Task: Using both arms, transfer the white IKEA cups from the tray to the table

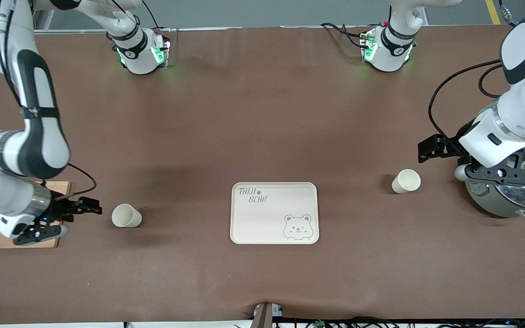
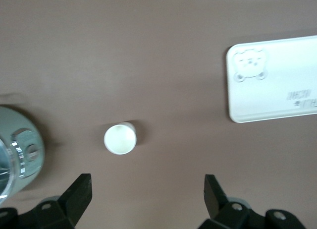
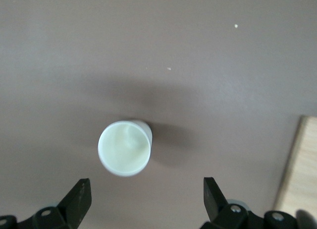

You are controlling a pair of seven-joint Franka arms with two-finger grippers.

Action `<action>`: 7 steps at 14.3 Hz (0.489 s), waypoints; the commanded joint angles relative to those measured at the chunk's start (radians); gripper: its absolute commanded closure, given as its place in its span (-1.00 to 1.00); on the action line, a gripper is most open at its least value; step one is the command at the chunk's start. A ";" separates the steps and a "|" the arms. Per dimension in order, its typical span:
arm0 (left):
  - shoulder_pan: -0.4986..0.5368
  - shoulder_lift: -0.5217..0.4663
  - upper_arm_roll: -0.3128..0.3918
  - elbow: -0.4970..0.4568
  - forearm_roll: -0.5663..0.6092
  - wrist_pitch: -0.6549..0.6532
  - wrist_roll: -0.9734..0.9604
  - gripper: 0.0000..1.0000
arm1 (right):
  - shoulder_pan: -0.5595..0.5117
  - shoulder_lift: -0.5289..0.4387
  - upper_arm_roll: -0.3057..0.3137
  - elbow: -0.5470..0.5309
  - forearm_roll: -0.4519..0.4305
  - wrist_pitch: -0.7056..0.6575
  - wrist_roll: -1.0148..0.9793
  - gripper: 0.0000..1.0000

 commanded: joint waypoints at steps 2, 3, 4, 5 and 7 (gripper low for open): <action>-0.023 -0.010 -0.016 0.003 0.116 -0.061 0.017 -1.00 | 0.003 -0.179 -0.007 0.024 -0.104 -0.228 0.109 -1.00; -0.023 -0.010 -0.016 0.003 0.118 -0.064 0.017 -1.00 | 0.008 -0.222 -0.005 0.024 -0.135 -0.283 0.157 -1.00; -0.023 -0.010 -0.016 0.003 0.118 -0.065 0.017 -1.00 | 0.015 -0.260 -0.005 0.018 -0.154 -0.320 0.194 -1.00; -0.023 -0.010 -0.016 0.003 0.118 -0.065 0.017 -1.00 | 0.020 -0.300 -0.005 0.012 -0.175 -0.352 0.217 -1.00; -0.021 -0.010 -0.016 0.003 0.113 -0.065 0.008 -1.00 | 0.022 -0.386 -0.004 -0.038 -0.220 -0.388 0.223 -1.00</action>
